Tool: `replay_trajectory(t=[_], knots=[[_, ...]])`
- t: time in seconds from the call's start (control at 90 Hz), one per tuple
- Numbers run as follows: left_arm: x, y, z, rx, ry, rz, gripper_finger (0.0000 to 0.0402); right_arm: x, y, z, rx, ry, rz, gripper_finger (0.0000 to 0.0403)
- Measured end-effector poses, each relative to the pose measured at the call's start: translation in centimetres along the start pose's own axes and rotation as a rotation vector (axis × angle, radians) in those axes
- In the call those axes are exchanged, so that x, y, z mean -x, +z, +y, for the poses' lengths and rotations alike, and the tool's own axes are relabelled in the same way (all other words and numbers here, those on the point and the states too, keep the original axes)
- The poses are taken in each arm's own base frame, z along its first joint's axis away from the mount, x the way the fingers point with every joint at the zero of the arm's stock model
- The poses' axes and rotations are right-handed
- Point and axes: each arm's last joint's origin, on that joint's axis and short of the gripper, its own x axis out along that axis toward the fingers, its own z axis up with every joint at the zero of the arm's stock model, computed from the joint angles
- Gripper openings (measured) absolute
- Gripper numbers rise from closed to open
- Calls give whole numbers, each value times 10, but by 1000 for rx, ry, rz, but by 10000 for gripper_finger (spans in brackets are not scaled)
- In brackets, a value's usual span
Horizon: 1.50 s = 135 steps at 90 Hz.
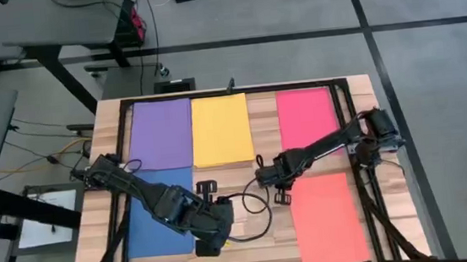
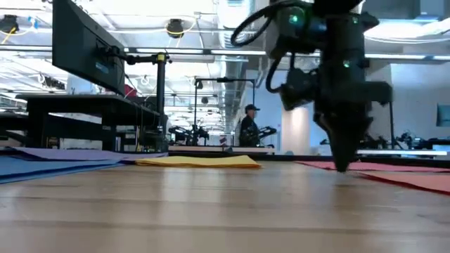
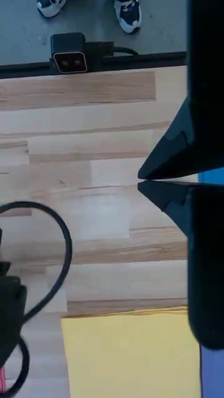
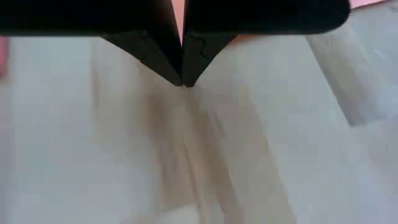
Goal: Organize paper
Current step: Stack the orange paper on top of the orange paper, then return to Home Position
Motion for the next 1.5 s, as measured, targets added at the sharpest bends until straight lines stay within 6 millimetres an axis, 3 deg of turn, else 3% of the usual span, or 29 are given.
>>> replay_trajectory(t=[0.233,0.4,0.511,0.6,0.689,0.844,0.922,1.022,1.178,1.3,1.5], knots=[[12,-9,-2,83,56,-7,0,54,-31,52,-158,173,-155,0],[45,-17,5,147,52,-99,0,85,-62,96,-120,370,-260,0],[75,-23,24,192,25,-170,0,115,-76,105,-42,475,-401,0],[93,-26,48,224,45,-224,0,136,-74,89,3,454,-524,0],[98,-31,76,247,99,-233,0,147,-61,59,53,373,-596,0],[80,-36,127,290,50,-245,0,163,-21,-17,86,423,-707,0],[69,-48,145,322,37,-281,0,166,-16,-56,40,438,-748,0],[66,-77,158,340,31,-399,0,177,-43,-91,16,446,-834,0],[51,-119,167,376,-8,-668,0,173,-102,-113,-99,386,-1009,0],[31,-143,169,413,12,-745,0,162,-135,-119,-289,351,-1149,0],[10,-167,170,519,30,-696,0,125,-158,-112,-104,370,-1432,0]])
